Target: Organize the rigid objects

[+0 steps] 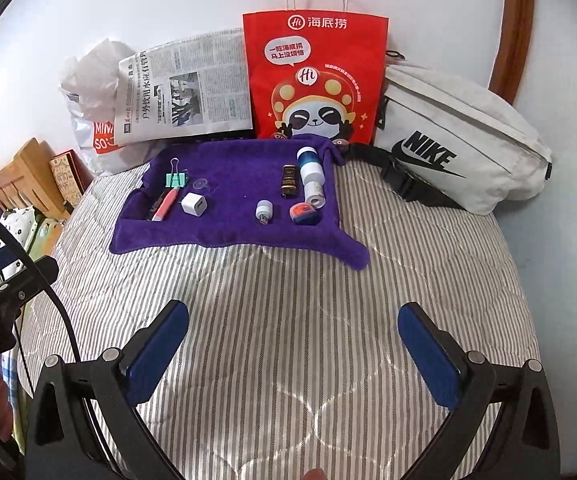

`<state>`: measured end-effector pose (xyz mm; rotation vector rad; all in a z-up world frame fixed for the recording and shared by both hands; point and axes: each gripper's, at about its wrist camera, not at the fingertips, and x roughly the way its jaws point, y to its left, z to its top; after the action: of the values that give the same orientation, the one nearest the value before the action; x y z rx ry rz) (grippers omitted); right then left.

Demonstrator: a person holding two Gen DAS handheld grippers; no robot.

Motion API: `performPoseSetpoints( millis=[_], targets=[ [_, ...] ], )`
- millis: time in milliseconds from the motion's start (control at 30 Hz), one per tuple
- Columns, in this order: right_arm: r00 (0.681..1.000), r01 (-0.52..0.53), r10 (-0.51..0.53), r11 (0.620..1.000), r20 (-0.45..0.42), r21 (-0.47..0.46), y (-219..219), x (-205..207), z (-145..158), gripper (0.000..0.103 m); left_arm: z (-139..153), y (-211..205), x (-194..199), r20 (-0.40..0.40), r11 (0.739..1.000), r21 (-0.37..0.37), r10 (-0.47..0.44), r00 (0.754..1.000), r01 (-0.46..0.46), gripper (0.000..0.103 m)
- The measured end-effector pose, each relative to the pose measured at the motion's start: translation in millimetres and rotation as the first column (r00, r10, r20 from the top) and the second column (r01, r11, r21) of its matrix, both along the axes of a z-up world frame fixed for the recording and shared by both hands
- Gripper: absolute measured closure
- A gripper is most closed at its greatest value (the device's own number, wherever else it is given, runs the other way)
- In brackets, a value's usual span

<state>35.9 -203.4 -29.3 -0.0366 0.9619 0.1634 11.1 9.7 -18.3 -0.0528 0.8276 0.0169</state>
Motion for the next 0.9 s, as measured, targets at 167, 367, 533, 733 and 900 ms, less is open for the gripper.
performPoseSetpoints(
  millis=[167,367,533,733,900],
  targets=[
    [1.000,0.005,-0.005,1.000,-0.003,-0.003,0,-5,0,0.000,0,2,-6,-0.003,1.000,0.000,0.003,1.000,-0.003,0.000],
    [1.000,0.006,-0.006,1.000,-0.003,-0.004,1,-9,1,0.000,0,4,-10,-0.004,1.000,0.003,0.007,1.000,-0.007,0.000],
    [1.000,0.011,-0.011,1.000,-0.008,-0.001,0,-10,1,0.000,0,6,-11,-0.005,1.000,-0.007,0.001,1.000,-0.001,0.000],
    [1.000,0.015,-0.015,1.000,-0.012,-0.006,-3,-12,0,0.000,0,7,-12,-0.010,1.000,-0.002,0.004,1.000,-0.004,0.000],
    [1.000,0.015,-0.015,1.000,-0.012,-0.008,-4,-12,0,0.000,0,7,-13,-0.010,1.000,0.002,0.008,1.000,-0.008,0.000]
  ],
)
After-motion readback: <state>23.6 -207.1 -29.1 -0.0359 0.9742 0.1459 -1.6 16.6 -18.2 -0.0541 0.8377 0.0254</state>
